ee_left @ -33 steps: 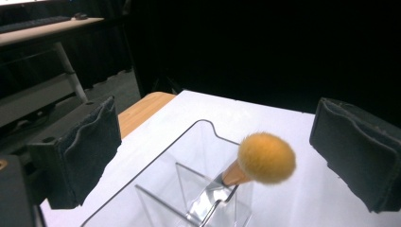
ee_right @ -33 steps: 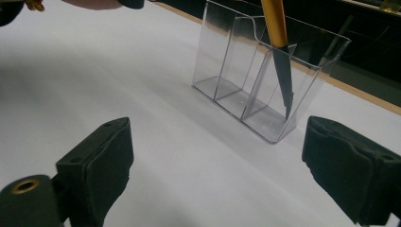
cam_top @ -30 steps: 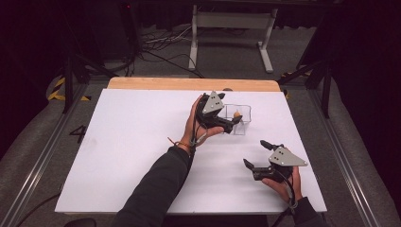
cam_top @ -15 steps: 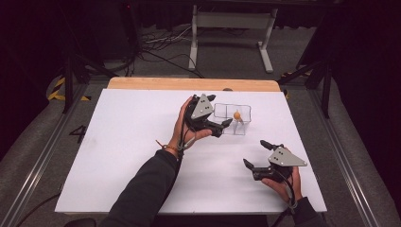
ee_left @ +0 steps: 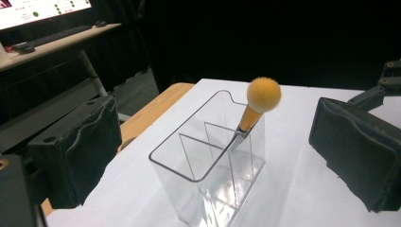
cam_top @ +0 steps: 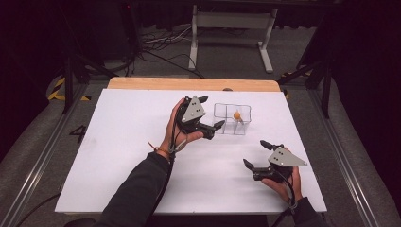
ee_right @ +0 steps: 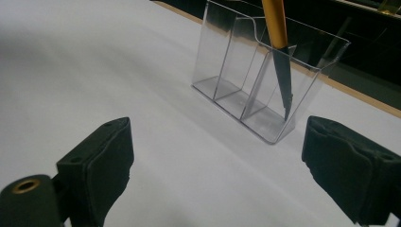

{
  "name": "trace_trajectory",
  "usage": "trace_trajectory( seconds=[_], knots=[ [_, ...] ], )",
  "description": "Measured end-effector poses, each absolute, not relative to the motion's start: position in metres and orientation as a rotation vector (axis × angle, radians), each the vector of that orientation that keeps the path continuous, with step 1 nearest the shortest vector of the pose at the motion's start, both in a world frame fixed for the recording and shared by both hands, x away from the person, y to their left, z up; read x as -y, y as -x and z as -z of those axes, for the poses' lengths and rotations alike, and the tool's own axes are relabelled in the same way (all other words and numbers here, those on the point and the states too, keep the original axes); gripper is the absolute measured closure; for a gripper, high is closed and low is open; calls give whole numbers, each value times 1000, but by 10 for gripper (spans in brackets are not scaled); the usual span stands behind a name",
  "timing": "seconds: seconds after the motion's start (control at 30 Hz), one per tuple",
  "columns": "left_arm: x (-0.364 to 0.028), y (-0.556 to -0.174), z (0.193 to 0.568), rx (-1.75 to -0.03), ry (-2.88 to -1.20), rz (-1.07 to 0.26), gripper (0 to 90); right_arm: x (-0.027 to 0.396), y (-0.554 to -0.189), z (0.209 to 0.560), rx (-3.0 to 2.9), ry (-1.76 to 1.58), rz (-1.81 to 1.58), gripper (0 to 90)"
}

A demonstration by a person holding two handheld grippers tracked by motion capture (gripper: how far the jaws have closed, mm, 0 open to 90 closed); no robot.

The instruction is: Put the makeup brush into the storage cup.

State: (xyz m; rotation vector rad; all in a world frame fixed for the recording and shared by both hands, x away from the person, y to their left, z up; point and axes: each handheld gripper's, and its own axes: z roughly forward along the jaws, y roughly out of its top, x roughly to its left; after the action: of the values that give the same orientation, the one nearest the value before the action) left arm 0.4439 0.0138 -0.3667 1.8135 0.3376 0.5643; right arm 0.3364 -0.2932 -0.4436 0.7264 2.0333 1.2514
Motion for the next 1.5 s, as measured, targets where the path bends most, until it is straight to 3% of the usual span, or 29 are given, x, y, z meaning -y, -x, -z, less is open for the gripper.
trace_trajectory(
  seconds=[1.5],
  knots=[
    [-87,-421,384,-379,-1838,-647,40,292,-335,443,-2042,-718,-1240,107]
  ],
)
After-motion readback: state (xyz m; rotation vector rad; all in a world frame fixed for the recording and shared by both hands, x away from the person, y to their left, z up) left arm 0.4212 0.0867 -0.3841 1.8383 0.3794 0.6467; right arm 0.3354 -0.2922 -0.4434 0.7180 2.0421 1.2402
